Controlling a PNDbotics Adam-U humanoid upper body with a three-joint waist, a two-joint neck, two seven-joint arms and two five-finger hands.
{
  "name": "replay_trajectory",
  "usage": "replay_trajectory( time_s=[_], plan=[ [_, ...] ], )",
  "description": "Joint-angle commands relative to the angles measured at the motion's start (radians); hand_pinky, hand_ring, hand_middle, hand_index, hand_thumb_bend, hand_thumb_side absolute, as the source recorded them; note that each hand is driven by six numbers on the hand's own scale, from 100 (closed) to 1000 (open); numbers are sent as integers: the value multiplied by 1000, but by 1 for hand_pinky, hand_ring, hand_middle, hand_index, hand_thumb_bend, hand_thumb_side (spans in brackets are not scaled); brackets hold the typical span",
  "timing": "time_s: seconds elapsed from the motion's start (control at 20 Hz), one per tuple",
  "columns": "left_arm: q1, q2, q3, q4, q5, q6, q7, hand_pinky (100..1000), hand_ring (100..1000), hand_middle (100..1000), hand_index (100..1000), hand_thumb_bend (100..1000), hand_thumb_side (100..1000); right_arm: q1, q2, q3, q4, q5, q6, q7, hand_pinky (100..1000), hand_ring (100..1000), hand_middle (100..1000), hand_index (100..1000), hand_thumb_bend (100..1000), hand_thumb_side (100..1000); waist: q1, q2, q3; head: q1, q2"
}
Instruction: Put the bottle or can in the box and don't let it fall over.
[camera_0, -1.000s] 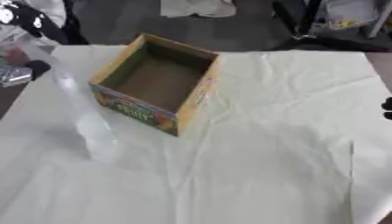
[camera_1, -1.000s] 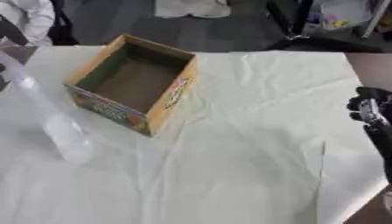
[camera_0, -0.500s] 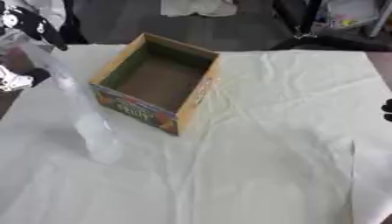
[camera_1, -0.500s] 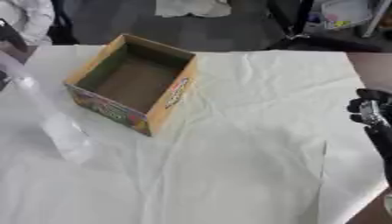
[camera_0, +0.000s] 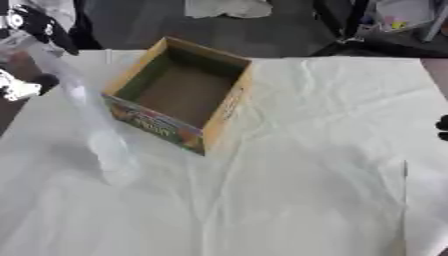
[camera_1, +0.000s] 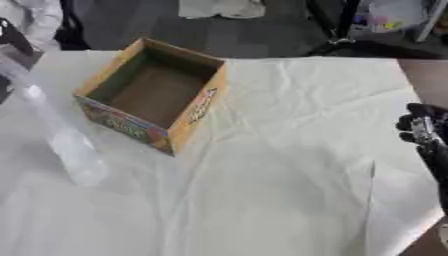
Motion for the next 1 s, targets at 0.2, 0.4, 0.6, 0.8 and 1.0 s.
replay_trajectory(
  time_s=[0.2, 0.4, 0.6, 0.8, 1.0],
  plan=[
    [-17, 17, 25, 15, -9, 3, 4, 876, 850, 776, 833, 118, 202, -5, -11, -6, -12, 8, -1, 2, 729, 700, 601, 729, 100, 629, 1, -10, 1, 2, -9],
    [-17, 15, 28, 22, -9, 5, 3, 873, 845, 754, 826, 106, 189, -7, -8, -4, -12, 7, 1, 5, 729, 700, 602, 730, 100, 632, 2, -9, 1, 1, -10],
    [-16, 15, 29, 19, 13, 6, -5, 870, 842, 740, 818, 100, 199, -6, -6, -4, -12, 9, 3, 5, 730, 700, 602, 730, 100, 633, 1, -9, 2, 1, -5],
    [-19, 20, 34, 13, 38, 11, -17, 871, 843, 743, 818, 100, 200, -3, -6, -4, -12, 10, 6, 5, 730, 701, 603, 730, 100, 635, 1, -11, 5, 0, -4],
    [-21, 28, 40, 6, 53, 17, -26, 871, 844, 745, 817, 100, 186, -2, -6, -2, -12, 9, 6, 7, 731, 701, 603, 730, 100, 636, 2, -13, 7, -2, -5]
  ],
)
